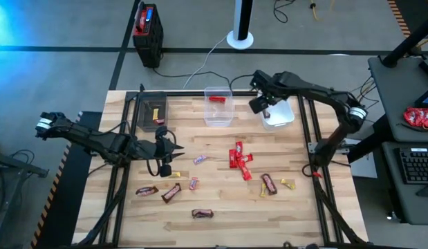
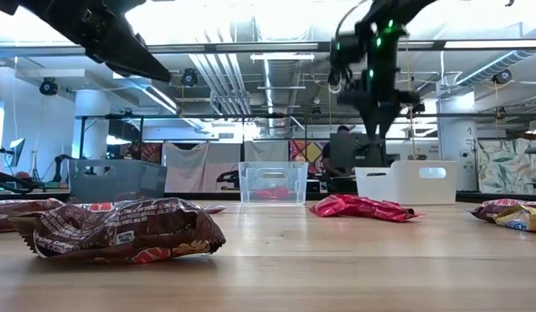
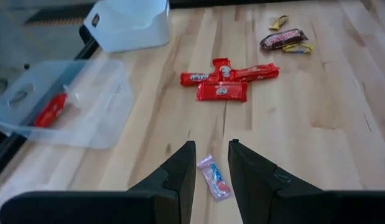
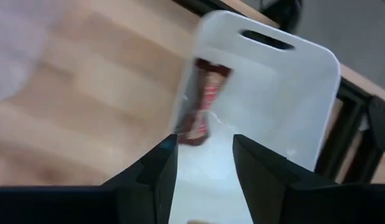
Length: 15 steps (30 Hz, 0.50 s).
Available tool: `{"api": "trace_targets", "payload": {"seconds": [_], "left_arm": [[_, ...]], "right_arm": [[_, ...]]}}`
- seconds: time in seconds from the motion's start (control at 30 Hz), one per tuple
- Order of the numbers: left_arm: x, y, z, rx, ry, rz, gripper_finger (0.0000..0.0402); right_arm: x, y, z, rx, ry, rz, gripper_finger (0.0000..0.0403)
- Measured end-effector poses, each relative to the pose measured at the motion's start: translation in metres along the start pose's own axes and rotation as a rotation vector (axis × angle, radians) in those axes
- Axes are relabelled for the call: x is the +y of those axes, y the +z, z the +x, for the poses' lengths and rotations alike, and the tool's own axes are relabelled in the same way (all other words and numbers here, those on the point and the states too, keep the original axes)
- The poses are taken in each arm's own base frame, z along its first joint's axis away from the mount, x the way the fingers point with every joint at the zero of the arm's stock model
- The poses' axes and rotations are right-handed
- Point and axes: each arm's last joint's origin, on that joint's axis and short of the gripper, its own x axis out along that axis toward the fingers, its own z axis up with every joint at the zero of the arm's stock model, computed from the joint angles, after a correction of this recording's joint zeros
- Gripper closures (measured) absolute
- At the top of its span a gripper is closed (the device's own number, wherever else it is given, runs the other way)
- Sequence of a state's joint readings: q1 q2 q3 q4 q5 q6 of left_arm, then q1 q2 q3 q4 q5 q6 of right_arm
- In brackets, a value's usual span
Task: Sort candy by brand, put in halloween buckets
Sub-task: Put the pink candy into the black bin
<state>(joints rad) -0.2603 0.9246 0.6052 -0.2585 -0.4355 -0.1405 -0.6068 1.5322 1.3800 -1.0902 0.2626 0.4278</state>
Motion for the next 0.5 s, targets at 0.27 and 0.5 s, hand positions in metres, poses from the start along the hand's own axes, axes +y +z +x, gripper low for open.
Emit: {"api": "trace_targets", "payload": {"seconds": [0.27,0.5], "left_arm": [[-0.008,-0.006,0.018,0.066,0.012,-0.094,0.0322],[-0.02,-0.024,0.049,0.199,0.038,-0.139,0.0319]], "right_arm": [[0.059,-0.059,-0.064,-0.262,0.107,-0.203,0.029],[0.101,-0.116,-0.087,-0.467,0.348,-0.279,0.0314]]}}
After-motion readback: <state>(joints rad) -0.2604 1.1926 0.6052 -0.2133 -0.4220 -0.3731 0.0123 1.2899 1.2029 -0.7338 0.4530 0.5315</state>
